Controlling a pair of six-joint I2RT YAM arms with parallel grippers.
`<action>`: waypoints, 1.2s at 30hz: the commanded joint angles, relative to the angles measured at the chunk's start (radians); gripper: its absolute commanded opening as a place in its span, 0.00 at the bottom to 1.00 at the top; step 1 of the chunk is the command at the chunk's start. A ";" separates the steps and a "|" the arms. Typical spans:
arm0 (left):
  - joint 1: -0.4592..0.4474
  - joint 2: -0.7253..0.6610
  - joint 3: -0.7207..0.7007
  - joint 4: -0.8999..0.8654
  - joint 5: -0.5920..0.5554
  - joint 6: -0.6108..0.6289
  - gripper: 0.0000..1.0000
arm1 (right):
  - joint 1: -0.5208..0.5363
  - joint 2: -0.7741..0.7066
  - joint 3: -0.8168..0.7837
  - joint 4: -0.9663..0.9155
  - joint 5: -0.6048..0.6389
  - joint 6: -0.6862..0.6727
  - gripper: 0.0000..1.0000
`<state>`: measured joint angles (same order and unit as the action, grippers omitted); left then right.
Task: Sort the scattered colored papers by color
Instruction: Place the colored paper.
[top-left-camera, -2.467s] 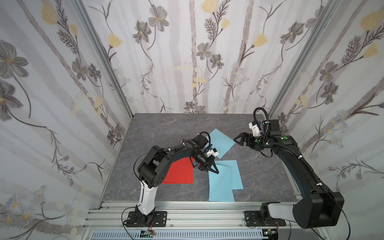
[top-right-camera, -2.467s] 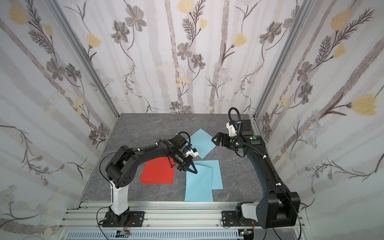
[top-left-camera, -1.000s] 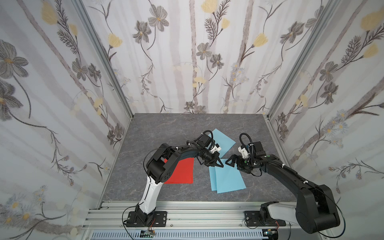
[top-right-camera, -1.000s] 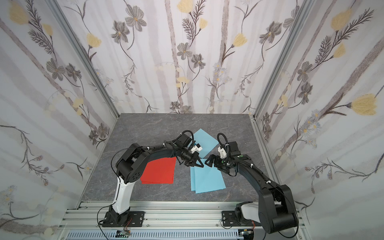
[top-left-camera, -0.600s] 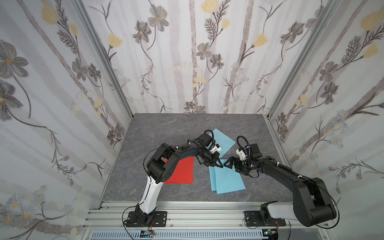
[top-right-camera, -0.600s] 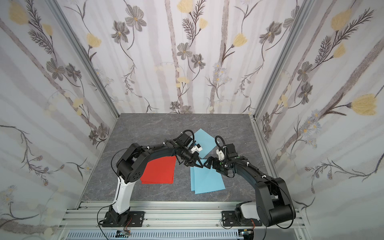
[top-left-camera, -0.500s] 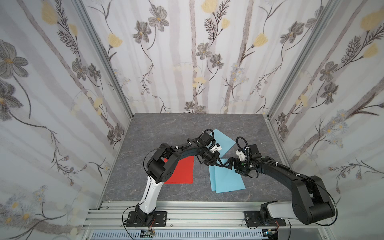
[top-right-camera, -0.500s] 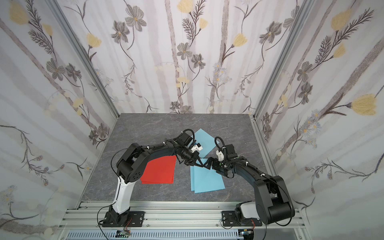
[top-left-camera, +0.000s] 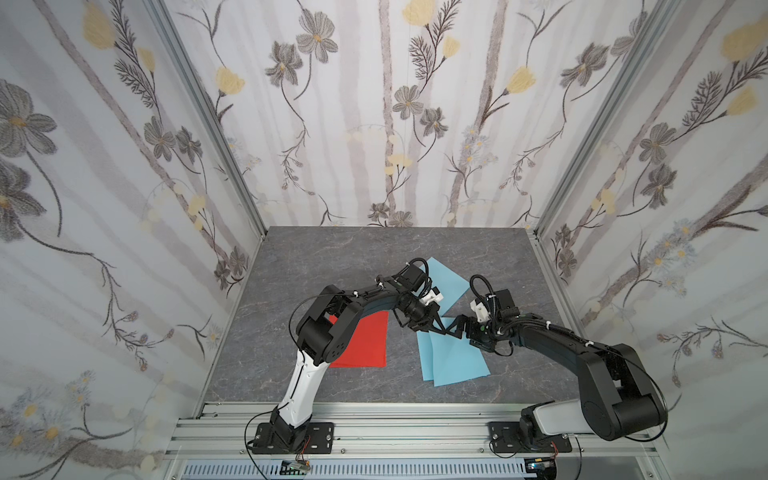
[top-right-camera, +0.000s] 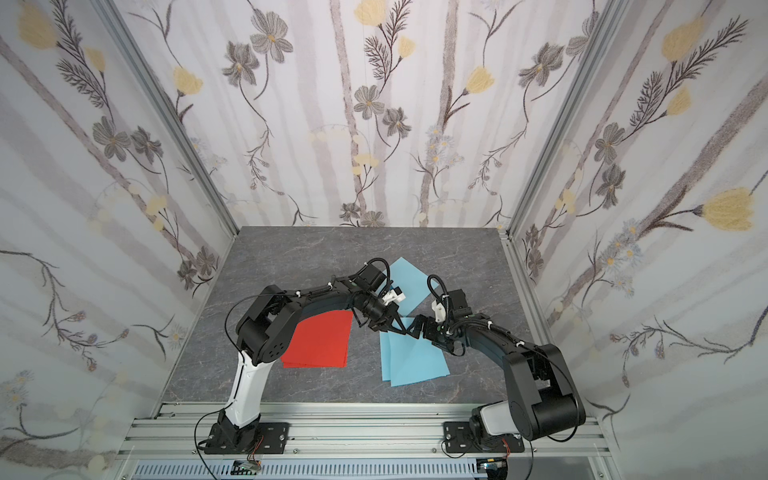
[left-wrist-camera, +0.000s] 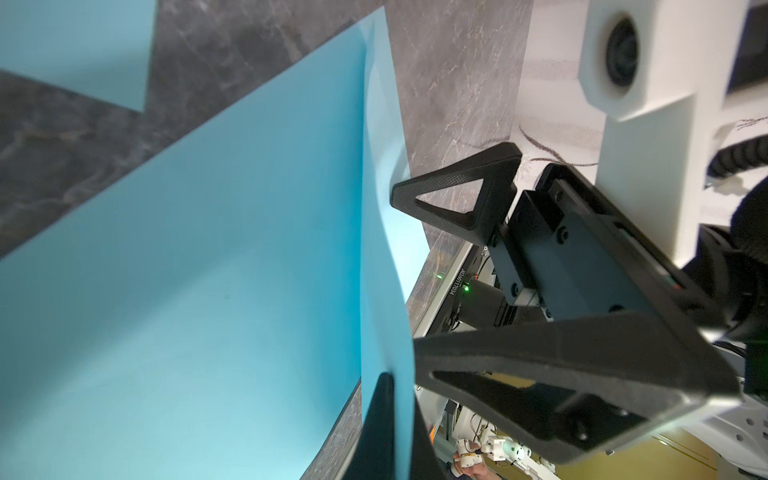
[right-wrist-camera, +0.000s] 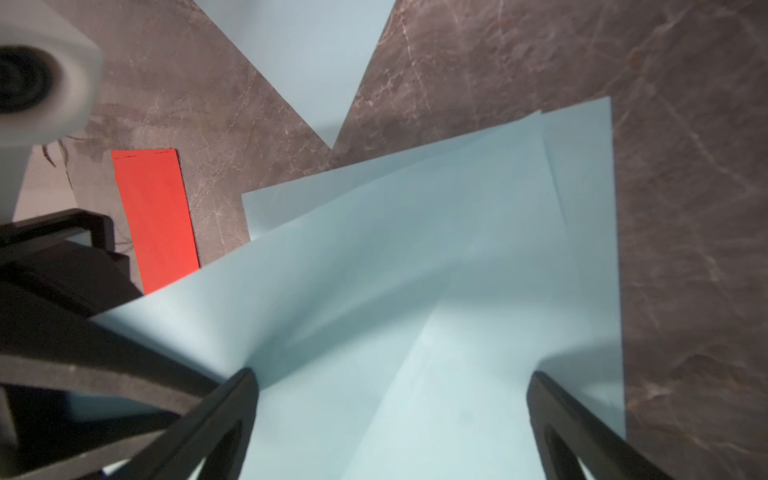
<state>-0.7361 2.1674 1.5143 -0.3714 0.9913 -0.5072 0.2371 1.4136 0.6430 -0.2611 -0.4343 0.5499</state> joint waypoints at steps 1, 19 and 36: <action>0.000 0.018 0.041 -0.063 -0.018 0.025 0.00 | 0.002 0.004 -0.002 0.015 0.029 0.010 1.00; 0.016 -0.066 0.251 -0.619 -0.856 0.253 0.39 | 0.002 0.002 0.000 0.011 0.029 0.009 1.00; 0.186 -0.221 -0.039 -0.016 -0.679 -0.050 0.42 | 0.002 -0.082 0.281 -0.227 0.058 -0.044 1.00</action>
<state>-0.5774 1.9305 1.5108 -0.6075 0.1974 -0.4389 0.2382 1.3159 0.8707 -0.4255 -0.4072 0.5278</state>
